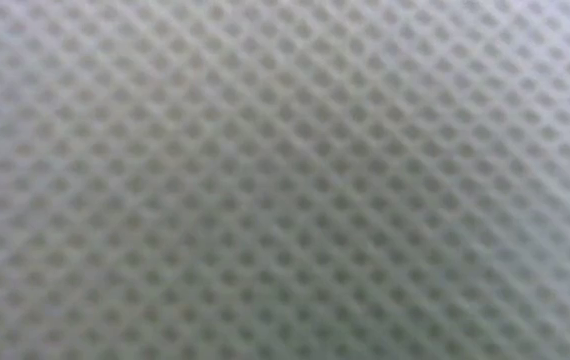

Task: Sort clothes
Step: Put the blue patterned polo shirt into the white bin

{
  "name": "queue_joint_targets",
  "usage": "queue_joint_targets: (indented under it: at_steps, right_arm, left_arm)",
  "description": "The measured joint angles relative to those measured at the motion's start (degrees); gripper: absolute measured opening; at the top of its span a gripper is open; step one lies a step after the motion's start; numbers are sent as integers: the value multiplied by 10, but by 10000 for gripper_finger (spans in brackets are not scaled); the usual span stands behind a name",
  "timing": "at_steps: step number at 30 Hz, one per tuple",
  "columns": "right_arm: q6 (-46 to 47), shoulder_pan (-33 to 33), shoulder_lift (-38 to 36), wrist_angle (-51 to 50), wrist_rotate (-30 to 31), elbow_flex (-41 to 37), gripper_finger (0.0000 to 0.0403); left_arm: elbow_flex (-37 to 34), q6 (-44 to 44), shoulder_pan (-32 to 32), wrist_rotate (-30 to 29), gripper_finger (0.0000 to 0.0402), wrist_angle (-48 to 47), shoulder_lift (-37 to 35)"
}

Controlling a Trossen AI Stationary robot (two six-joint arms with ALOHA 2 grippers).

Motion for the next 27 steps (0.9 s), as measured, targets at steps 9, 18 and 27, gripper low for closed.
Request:
queue_joint_targets:
  at_steps: [9, 18, 27]
  right_arm:
    - [59, 4, 119, 2, -29, 157, 322]
    - [43, 6, 131, 90, -33, 147, 294]
    - [-2, 6, 131, 58, 8, 160, 96]
  left_arm:
    - [4, 63, 44, -26, 0, 2, 0]
    - [6, 106, 87, -28, 0, 14, 0]
    - [6, 128, 117, -17, 5, 16, 0]
